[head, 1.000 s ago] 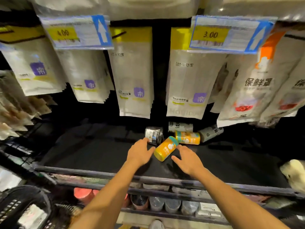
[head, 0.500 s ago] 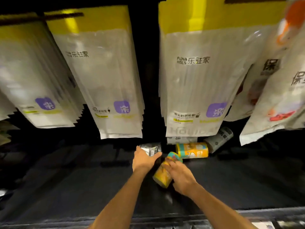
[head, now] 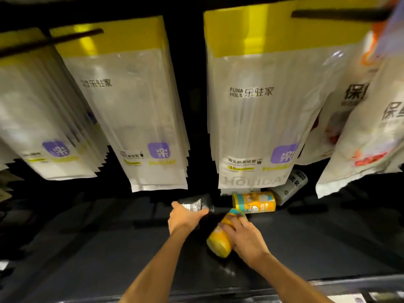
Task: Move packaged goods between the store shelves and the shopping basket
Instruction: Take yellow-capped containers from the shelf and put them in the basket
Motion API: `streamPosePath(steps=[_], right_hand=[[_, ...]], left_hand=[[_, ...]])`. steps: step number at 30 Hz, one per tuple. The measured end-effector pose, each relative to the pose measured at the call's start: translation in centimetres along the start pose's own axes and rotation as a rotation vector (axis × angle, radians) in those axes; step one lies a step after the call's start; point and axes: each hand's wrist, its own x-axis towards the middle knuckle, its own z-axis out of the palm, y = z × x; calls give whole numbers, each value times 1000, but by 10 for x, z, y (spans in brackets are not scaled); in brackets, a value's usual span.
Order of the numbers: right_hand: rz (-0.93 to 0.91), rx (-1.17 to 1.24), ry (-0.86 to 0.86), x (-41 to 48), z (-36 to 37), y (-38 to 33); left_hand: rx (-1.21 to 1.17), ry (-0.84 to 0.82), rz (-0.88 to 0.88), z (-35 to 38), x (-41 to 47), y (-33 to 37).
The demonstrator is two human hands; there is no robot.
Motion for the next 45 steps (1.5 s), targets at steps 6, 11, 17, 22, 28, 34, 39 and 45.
streamPosePath(steps=[6,11,17,22,28,34,39,45], right_hand=[[224,472,58,-46,-36,-1],[373,662,134,-81,-53,-2],[503,742,336,-153,-66,-4],[595,734,515,-236,-81,2],[727,737,691,-350,-94,27],[876,766,839,-454,-97,84],[1040,747,884,-545,-91,152],[1180,716,965,-641,-93,214]], left_hand=[[-111,-50,-100,-29,-34,-11],[-319,-117,-63,-40,-70,-16],[-422,-281,19,-29,-127,-14],[-461,-449,51,6,-193,-3],[-437,-655,56,67,-284,23],[-304,-812,133,149,-371,69],[-237,-929,148,243,-429,111],[-172,-1022,128,341,-500,153]])
